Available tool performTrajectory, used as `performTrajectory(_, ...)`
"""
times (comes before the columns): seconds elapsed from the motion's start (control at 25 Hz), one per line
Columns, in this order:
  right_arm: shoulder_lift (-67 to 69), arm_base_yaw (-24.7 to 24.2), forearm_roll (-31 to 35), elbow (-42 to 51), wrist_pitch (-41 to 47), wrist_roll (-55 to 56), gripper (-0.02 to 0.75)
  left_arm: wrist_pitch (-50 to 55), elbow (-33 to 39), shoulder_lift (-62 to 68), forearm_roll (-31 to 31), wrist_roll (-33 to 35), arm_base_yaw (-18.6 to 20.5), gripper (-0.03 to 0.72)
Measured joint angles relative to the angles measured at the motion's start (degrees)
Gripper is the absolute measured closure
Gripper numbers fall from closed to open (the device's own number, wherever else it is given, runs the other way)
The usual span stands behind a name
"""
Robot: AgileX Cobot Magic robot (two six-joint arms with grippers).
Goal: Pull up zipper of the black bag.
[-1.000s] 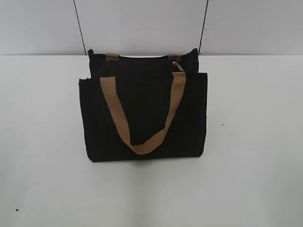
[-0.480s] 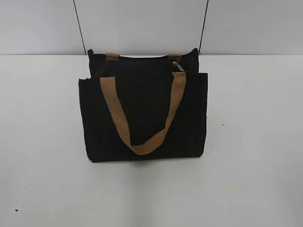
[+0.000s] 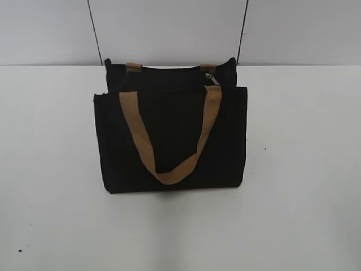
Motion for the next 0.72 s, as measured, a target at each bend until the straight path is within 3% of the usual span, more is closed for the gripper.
performTrajectory(0.72, 0.00, 0.00, 0.00, 0.00, 0.00, 0.00, 0.173, -0.02, 0.00, 0.00, 0.00, 0.00, -0.31, 0.220)
